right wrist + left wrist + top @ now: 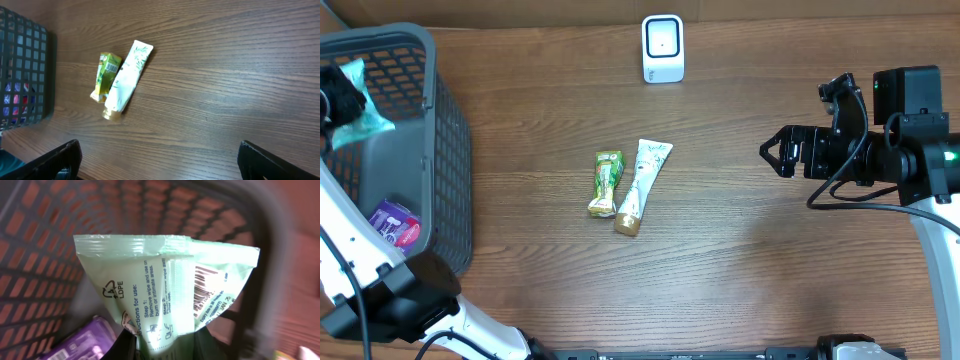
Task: Scan the item barcode
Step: 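Lift the wipes pack out and set it left of the pouch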
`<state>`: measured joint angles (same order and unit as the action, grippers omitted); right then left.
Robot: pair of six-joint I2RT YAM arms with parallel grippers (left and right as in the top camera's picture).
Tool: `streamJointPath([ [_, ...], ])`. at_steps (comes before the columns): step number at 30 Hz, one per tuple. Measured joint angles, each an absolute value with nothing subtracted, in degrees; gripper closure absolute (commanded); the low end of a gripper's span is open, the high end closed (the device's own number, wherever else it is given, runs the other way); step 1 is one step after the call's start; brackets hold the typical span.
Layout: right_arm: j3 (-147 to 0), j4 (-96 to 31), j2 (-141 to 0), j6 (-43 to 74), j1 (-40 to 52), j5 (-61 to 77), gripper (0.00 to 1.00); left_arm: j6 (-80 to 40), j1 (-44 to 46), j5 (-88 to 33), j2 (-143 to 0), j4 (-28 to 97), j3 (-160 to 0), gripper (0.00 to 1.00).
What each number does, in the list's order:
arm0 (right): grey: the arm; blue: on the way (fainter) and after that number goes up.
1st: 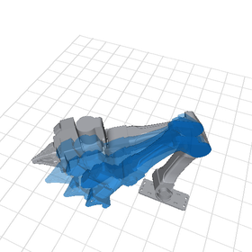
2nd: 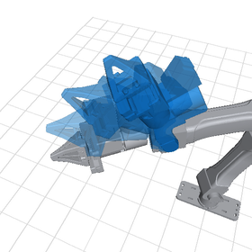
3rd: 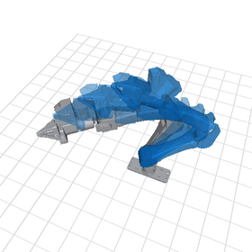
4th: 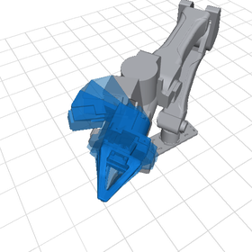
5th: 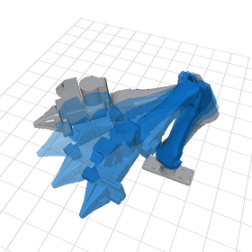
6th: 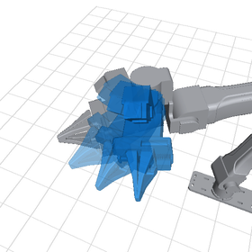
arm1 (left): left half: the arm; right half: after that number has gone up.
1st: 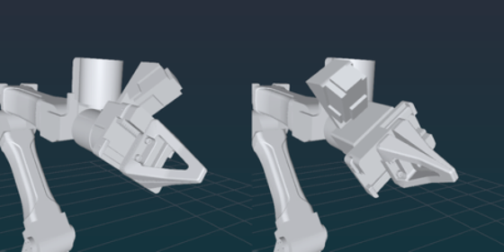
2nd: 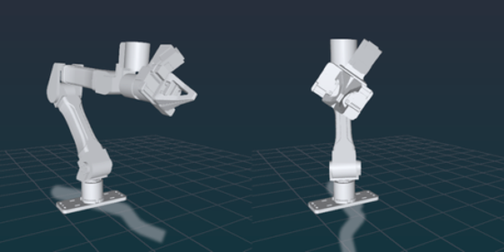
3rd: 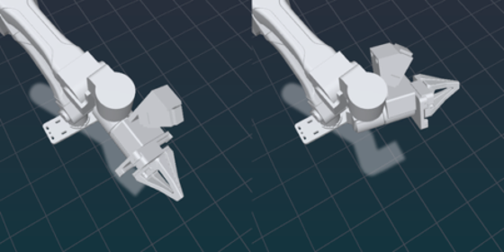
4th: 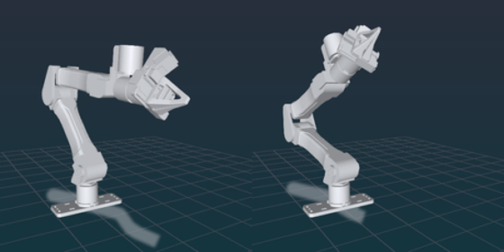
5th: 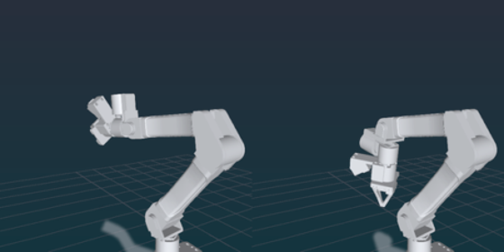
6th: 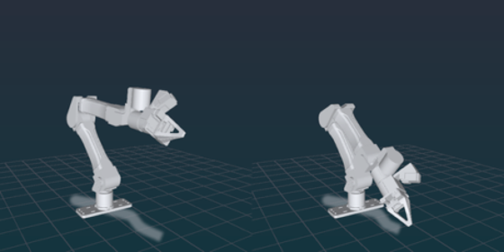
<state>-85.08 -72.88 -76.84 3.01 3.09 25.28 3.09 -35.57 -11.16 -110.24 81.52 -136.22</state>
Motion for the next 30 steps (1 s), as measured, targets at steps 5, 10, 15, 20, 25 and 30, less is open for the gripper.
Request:
streamJointPath([
  [5, -85.1, -72.9, -76.8, 3.0, 3.1, 25.3, 0.00, 2.9, -34.1, -17.9, -108.4, 87.1, -143.9, 0.89],
  [10, -85.1, -72.9, -76.8, 3.0, 3.1, 25.3, 0.00, 2.9, -30.2, -21.0, -104.0, 88.6, -144.8, 0.87],
  [15, -85.1, -72.9, -76.8, 3.0, 3.1, 25.3, 0.00, 2.9, -23.7, -22.2, -101.1, 91.5, -145.2, 0.86],
  [20, -85.1, -72.8, -76.8, 3.0, 3.1, 25.3, 0.00, 2.9, -16.2, -21.2, -100.9, 95.9, -144.8, 0.86],
  [25, -85.1, -71.9, -76.8, 3.0, 3.1, 25.3, 0.00, 2.9, -8.4, -17.4, -100.6, 95.8, -138.0, 0.85],
  [30, -85.1, -71.9, -76.8, 3.1, 3.1, 25.3, 0.00, 2.2, -2.2, -15.6, -100.8, 91.4, -125.8, 0.85],
])
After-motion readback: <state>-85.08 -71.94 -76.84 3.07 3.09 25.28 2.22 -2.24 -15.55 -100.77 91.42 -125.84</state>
